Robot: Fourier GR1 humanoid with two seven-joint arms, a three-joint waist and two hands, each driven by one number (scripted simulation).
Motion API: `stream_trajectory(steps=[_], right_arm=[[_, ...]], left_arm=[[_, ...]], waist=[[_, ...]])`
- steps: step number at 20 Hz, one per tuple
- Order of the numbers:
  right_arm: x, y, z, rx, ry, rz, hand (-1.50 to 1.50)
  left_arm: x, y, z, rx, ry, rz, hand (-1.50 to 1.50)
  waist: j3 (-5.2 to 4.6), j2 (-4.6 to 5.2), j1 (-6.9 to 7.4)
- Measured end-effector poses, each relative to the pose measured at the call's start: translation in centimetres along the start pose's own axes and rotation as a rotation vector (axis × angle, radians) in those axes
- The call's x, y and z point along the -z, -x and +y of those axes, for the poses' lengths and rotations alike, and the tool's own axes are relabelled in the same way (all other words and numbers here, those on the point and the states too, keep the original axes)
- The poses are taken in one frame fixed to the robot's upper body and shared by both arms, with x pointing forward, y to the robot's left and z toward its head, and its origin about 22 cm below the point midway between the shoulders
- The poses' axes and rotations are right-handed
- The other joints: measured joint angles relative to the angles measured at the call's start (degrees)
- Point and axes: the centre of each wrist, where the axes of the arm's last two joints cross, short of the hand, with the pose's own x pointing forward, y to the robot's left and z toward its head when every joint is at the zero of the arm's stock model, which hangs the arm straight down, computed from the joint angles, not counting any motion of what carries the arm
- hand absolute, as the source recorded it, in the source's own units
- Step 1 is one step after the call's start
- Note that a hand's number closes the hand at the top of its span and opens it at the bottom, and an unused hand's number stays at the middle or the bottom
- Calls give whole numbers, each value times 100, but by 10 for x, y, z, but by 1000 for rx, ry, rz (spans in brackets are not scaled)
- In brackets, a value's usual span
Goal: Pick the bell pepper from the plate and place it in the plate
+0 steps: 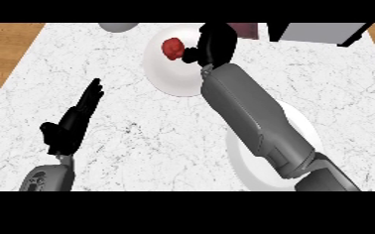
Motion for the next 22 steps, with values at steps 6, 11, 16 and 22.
stream_trajectory(steps=[6,11,16,22], right_arm=[[8,7,4,94,18,78,-150],[10,8,0,274,113,85,-150],[3,21,-4,468,159,108,-150],[-17,67,-9,624,182,104,-150]], left_arm=[[8,-5,-5,-2,17,-8,0],[5,-1,0,-1,-2,-3,0],[1,2,7,-5,-34,15,0],[-7,6,12,-8,-62,34,0]], waist=[[2,27,64],[7,-2,-29],[14,-45,-188],[15,-102,-423]])
